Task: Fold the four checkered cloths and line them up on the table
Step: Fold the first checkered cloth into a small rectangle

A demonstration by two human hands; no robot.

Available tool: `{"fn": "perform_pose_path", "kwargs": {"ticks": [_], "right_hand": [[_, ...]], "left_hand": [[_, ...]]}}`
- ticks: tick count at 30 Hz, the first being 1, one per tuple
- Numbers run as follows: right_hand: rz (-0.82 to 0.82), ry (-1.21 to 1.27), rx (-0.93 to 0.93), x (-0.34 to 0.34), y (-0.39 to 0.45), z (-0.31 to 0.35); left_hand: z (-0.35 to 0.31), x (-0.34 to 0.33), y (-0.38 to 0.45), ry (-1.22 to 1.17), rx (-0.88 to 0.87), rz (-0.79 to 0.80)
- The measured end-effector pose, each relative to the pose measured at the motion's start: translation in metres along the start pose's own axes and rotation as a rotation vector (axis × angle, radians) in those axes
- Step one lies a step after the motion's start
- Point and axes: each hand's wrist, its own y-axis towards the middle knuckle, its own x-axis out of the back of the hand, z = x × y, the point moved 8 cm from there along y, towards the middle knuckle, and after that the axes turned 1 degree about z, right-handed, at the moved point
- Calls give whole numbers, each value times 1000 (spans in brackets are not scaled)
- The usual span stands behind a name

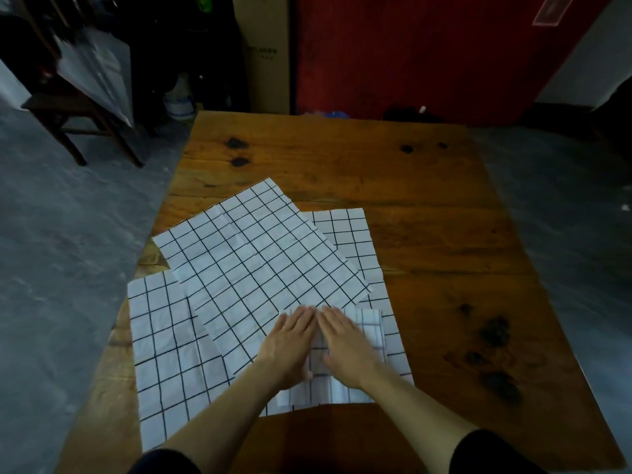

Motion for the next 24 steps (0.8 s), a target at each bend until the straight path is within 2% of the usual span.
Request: {"fn": "perform_pose_path", "kwargs": {"ticks": [5,11,14,18,20,24], "right_hand": [[67,-74,45,-8,6,-21],[43,-56,-75,-11,-15,-85],[14,-39,-99,1,-14,-78],[-87,0,-24,15,-2,-39],[-72,44,15,11,1,-23],[-44,63,-6,4,-4,-32]], "left_hand": [[29,-6,1,-22,46,26],[60,-12,-12,-36,133,23],[48,1,-3,-89,120,-52],[11,22,13,-61,-30,-209],[-6,20,17,-10,-86,-199],[4,13,14,-68,-67,-171]]}}
